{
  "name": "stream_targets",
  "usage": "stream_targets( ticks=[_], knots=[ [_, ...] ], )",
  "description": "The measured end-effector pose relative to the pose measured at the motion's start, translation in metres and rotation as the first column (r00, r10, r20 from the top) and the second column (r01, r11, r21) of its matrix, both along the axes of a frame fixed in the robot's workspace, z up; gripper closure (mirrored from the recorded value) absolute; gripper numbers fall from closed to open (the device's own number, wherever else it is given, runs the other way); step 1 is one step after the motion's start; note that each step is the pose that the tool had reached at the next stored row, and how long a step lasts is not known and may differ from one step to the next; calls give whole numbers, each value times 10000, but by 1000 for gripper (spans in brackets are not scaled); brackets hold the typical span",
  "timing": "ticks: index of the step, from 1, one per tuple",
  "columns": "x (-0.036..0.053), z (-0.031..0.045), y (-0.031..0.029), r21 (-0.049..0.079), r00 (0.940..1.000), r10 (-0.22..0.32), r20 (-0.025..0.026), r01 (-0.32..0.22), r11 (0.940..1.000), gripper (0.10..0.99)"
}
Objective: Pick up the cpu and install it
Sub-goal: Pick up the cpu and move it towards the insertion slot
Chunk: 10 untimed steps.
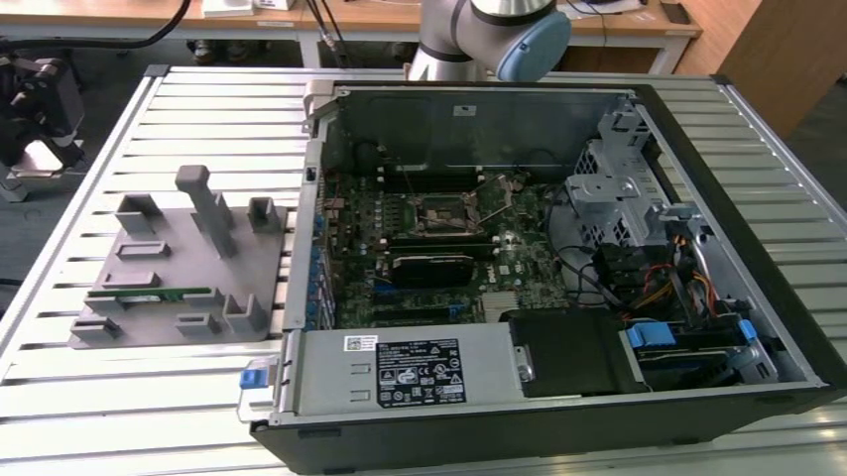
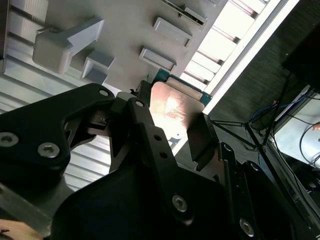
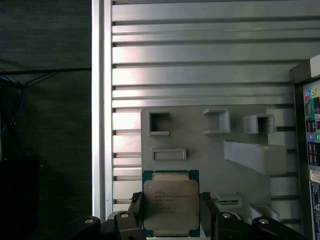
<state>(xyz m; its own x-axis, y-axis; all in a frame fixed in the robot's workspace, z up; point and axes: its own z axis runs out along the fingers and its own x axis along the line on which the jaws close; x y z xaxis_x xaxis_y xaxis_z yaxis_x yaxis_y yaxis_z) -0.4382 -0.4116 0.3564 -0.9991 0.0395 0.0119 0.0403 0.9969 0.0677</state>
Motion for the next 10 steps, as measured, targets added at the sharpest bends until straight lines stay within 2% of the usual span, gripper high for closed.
stream_targets(
  ticks=[10],
  knots=[
    [0,99,0,0,10000,0,0,0,10000,549]
  ],
)
